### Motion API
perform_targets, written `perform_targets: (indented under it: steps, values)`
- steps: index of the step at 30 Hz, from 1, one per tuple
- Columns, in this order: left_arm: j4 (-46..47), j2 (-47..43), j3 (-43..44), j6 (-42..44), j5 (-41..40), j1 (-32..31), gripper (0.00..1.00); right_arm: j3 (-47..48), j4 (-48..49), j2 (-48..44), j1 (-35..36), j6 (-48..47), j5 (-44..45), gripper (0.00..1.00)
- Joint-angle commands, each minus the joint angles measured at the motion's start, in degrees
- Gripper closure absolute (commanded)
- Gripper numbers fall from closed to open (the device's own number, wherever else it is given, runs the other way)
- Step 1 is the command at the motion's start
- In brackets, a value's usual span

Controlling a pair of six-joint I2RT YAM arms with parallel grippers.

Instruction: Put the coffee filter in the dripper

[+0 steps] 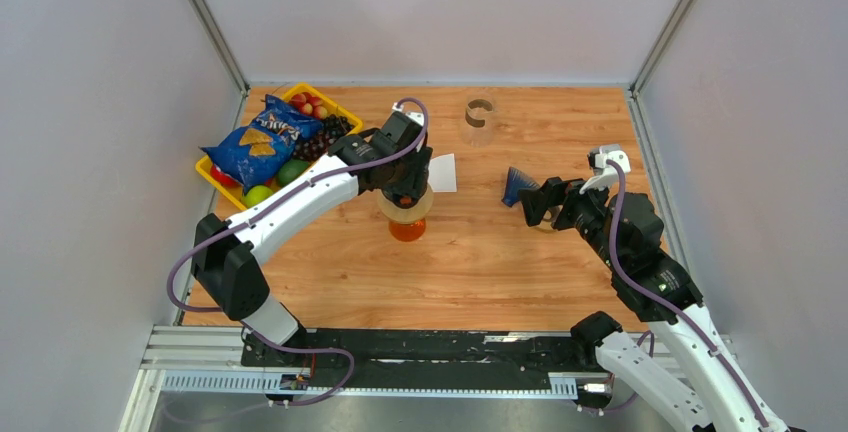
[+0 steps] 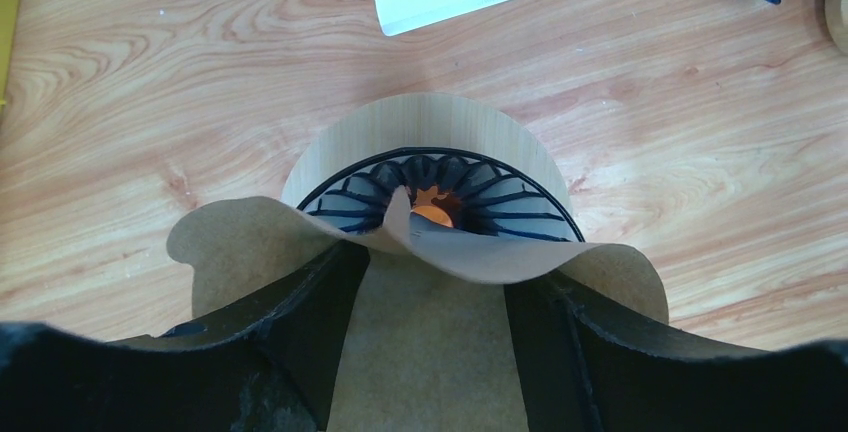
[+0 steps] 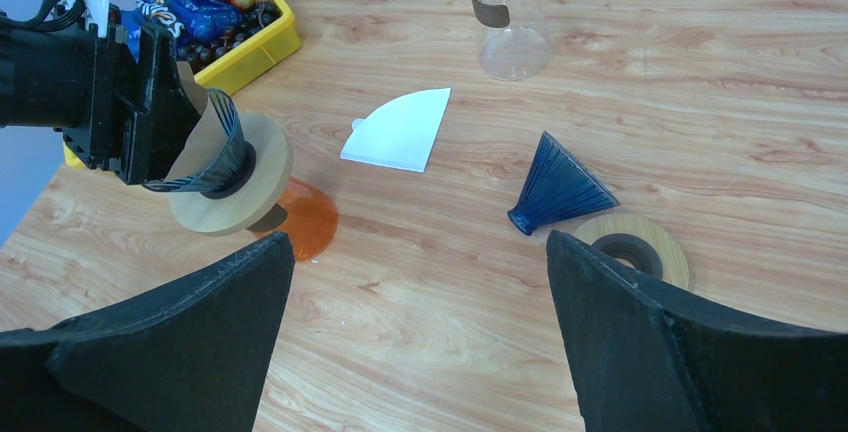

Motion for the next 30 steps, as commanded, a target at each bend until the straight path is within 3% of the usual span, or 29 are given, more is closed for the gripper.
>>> perform_targets:
  steps: [1,6,10,30]
  values:
    - [-1.49,0.54,0.55,0.31,0.56,-0.66,0.33,0.1,1.18,-0.46,-0.05,-0.55,0.69,0.0]
    - [-1.51,0.25,1.29,0.36,0.63,-1.05,0.47,0.06,1.19,-0.47,-0.1,-0.55,0.79,0.0]
    - [-1.5,0.09,2.02,0.42,0.5,-1.56,0.53,0.09,1.15,-0.44,-0.06,-0.55,0.87,0.0]
    - [-0.43,2.66,0.62,0.14,1.22,-1.69,0.64,0.02,1.08,-0.36,-0.1,-0.55,0.96,0.0]
